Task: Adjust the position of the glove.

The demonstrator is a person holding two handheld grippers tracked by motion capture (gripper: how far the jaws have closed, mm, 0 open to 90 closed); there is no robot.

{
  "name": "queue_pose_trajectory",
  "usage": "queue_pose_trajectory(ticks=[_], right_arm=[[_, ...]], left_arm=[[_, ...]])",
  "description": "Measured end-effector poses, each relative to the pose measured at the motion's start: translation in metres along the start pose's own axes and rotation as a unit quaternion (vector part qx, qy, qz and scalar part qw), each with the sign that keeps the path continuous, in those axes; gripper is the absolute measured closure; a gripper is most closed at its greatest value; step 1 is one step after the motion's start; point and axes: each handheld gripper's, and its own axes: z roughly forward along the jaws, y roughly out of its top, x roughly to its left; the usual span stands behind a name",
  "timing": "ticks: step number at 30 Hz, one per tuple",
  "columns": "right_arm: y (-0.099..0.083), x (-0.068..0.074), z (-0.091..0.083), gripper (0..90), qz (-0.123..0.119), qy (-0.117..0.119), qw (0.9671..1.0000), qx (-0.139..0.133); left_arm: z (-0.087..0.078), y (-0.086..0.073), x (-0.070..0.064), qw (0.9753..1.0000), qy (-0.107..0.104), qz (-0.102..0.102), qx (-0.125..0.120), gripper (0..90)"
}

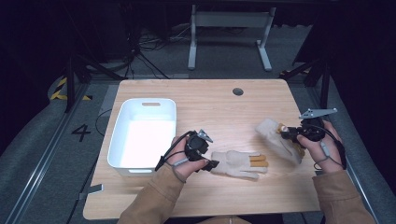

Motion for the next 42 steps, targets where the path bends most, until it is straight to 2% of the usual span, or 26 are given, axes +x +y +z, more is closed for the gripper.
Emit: queue_pose_trajectory(ticks=[3,6,9,10,12,17,18,19,24,28,29,32,33,34,36,37,38,39,42], right_arm=[[0.004,0.008,-0.005,68.5,-0.014,0.007,0.9999,-0.001],[0.008,0.016,-0.010,68.5,-0.025,-0.004,0.9997,0.004],[0.010,0.019,-0.011,68.5,-0.030,0.003,0.9995,0.004],[0.011,0.020,-0.012,68.5,-0.032,0.006,0.9995,0.003],[0.013,0.024,-0.014,68.4,-0.036,0.025,0.9990,0.003],[0.016,0.030,-0.017,68.4,-0.052,0.037,0.9979,0.011],[0.017,0.032,-0.017,68.3,-0.053,0.044,0.9976,0.011],[0.018,0.036,-0.017,68.3,-0.058,0.062,0.9964,0.011],[0.022,0.043,-0.017,68.3,-0.070,0.078,0.9944,0.011],[0.026,0.049,-0.013,68.3,-0.091,0.101,0.9907,0.014],[0.026,0.049,-0.013,68.3,-0.091,0.101,0.9907,0.014],[0.031,0.057,-0.008,68.2,-0.110,0.128,0.9856,0.014],[0.031,0.057,-0.008,68.2,-0.110,0.128,0.9856,0.014],[0.034,0.061,-0.005,68.1,-0.125,0.140,0.9820,0.016],[0.037,0.065,-0.001,68.1,-0.140,0.149,0.9787,0.018],[0.037,0.065,-0.001,68.1,-0.140,0.149,0.9787,0.018],[0.039,0.069,0.002,68.0,-0.151,0.157,0.9758,0.022],[0.039,0.069,0.002,68.0,-0.151,0.157,0.9758,0.022],[0.041,0.074,0.008,68.0,-0.165,0.168,0.9716,0.022]], left_arm=[[-0.001,0.000,0.001,1.0000,0.001,-0.002,-0.001,34.8],[-0.002,0.000,0.000,1.0000,0.003,-0.002,-0.002,34.4],[-0.003,0.001,0.000,0.9999,0.009,-0.004,-0.007,31.8],[-0.004,0.001,0.001,0.9997,0.017,-0.010,-0.014,31.8],[-0.006,0.000,0.003,0.9995,0.020,-0.017,-0.020,31.7],[-0.009,-0.001,0.003,0.9995,0.019,-0.015,-0.020,31.9],[-0.009,-0.001,0.003,0.9996,0.017,-0.014,-0.019,31.9],[-0.010,-0.001,0.003,0.9996,0.018,-0.014,-0.017,32.1],[-0.016,-0.002,0.003,0.9993,0.021,-0.017,-0.025,33.4],[-0.019,-0.004,0.002,0.9993,0.018,-0.016,-0.030,34.2],[-0.020,-0.005,0.001,0.9993,0.017,-0.015,-0.030,34.2],[-0.022,-0.009,0.001,0.9992,0.018,-0.018,-0.032,33.3],[-0.022,-0.009,0.001,0.9992,0.018,-0.018,-0.032,33.2],[-0.023,-0.010,0.000,0.9990,0.020,-0.023,-0.032,33.1],[-0.024,-0.013,0.001,0.9989,0.021,-0.028,-0.032,33.0],[-0.024,-0.013,0.001,0.9989,0.021,-0.028,-0.032,33.0],[-0.025,-0.014,0.002,0.9989,0.022,-0.029,-0.031,32.9],[-0.025,-0.015,0.001,0.9987,0.022,-0.031,-0.033,32.9],[-0.027,-0.016,0.002,0.9985,0.025,-0.033,-0.034,32.9]])
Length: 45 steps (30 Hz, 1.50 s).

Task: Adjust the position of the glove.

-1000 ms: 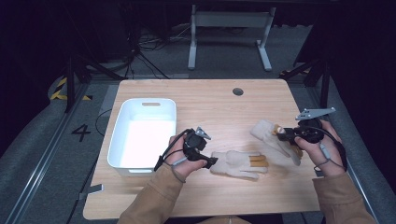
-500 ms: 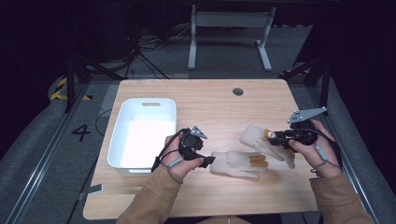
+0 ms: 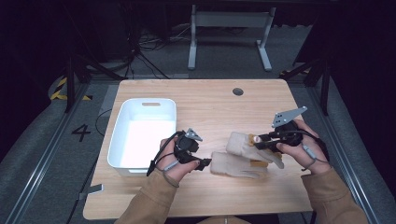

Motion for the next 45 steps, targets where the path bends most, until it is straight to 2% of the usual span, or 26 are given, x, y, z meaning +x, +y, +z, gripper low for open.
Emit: queue_pose_trajectory(ticks=[6,8,10,18,22,27,32,38,45], right_arm=[[0.004,0.004,0.010,67.8,-0.020,0.026,0.9995,-0.001],[0.005,0.007,0.016,67.6,-0.033,0.046,0.9984,-0.003],[0.005,0.008,0.020,67.6,-0.040,0.053,0.9978,-0.003],[0.003,0.011,0.037,67.3,-0.067,0.075,0.9949,0.004],[0.002,0.012,0.044,67.2,-0.075,0.079,0.9941,0.009],[0.000,0.012,0.051,67.2,-0.079,0.087,0.9930,0.009],[-0.003,0.010,0.060,67.2,-0.082,0.106,0.9909,0.010],[-0.010,0.003,0.070,67.1,-0.081,0.116,0.9896,0.023],[-0.013,0.001,0.076,66.2,-0.079,0.121,0.9888,0.037]], left_arm=[[-0.001,-0.001,0.001,1.0000,0.004,-0.001,0.000,32.8],[0.000,-0.001,0.000,1.0000,0.001,-0.001,0.000,32.8],[0.000,-0.001,0.000,1.0000,0.000,0.001,0.003,32.9],[0.003,0.001,-0.001,1.0000,-0.003,0.006,0.007,32.9],[0.004,0.002,-0.001,0.9999,-0.006,0.006,0.007,33.0],[0.005,0.002,-0.001,0.9999,-0.007,0.007,0.008,33.0],[0.006,0.002,-0.002,0.9999,-0.006,0.009,0.011,32.9],[0.009,0.002,-0.003,0.9998,-0.007,0.011,0.013,32.6],[0.014,0.002,-0.004,0.9994,-0.011,0.033,0.010,32.3]])
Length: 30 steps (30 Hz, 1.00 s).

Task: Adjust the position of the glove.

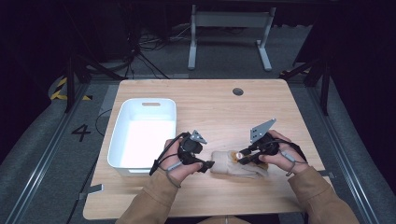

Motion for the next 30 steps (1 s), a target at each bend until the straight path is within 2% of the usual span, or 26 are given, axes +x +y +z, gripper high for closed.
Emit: queue_pose_trajectory(ticks=[5,8,13,14,17,22,24,25,27,30], right_arm=[[-0.002,-0.001,0.005,64.5,0.005,-0.006,0.9999,0.013],[-0.003,0.000,0.007,63.1,0.007,-0.013,0.9997,0.018],[-0.005,0.003,0.012,58.7,0.000,-0.029,0.9992,0.027],[-0.006,0.004,0.012,56.8,-0.005,-0.033,0.9992,0.023],[-0.007,0.006,0.008,53.4,-0.004,-0.045,0.9989,0.013],[-0.007,0.009,-0.005,53.4,0.001,-0.062,0.9980,-0.012],[-0.008,0.010,-0.011,53.4,0.006,-0.072,0.9971,-0.025],[-0.009,0.011,-0.015,53.4,0.009,-0.077,0.9966,-0.030],[-0.011,0.013,-0.022,53.4,0.016,-0.088,0.9952,-0.039],[-0.016,0.014,-0.033,53.4,0.031,-0.106,0.9925,-0.053]], left_arm=[[0.003,0.000,-0.001,0.9999,-0.008,0.008,0.001,33.2],[0.004,0.001,-0.001,0.9998,-0.014,0.013,-0.007,35.6],[0.007,0.002,-0.002,0.9991,-0.020,0.032,-0.017,39.4],[0.008,0.002,-0.002,0.9989,-0.023,0.033,-0.026,40.7],[0.010,0.003,-0.001,0.9985,-0.019,0.043,-0.027,40.8],[0.013,0.007,-0.005,0.9972,-0.017,0.066,-0.032,38.4],[0.014,0.010,-0.007,0.9975,-0.019,0.059,-0.032,34.2],[0.015,0.012,-0.010,0.9981,-0.024,0.050,-0.029,32.2],[0.016,0.015,-0.012,0.9978,-0.038,0.045,-0.029,32.0],[0.017,0.020,-0.014,0.9975,-0.030,0.058,-0.027,31.9]])
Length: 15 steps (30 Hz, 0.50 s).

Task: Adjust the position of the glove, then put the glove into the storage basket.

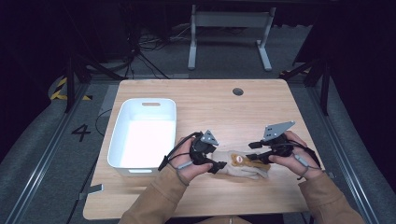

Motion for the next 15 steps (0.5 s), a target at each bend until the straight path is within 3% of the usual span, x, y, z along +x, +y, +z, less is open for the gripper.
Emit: queue_pose_trajectory(ticks=[7,15], right_arm=[[-0.014,-0.005,-0.025,52.8,0.044,-0.041,0.9980,-0.020],[-0.028,-0.013,-0.039,52.1,0.079,-0.067,0.9943,-0.025]], left_arm=[[0.001,0.009,0.001,0.9999,0.011,0.009,-0.004,24.9],[0.009,0.014,-0.001,0.9998,0.000,0.020,0.001,21.5]])
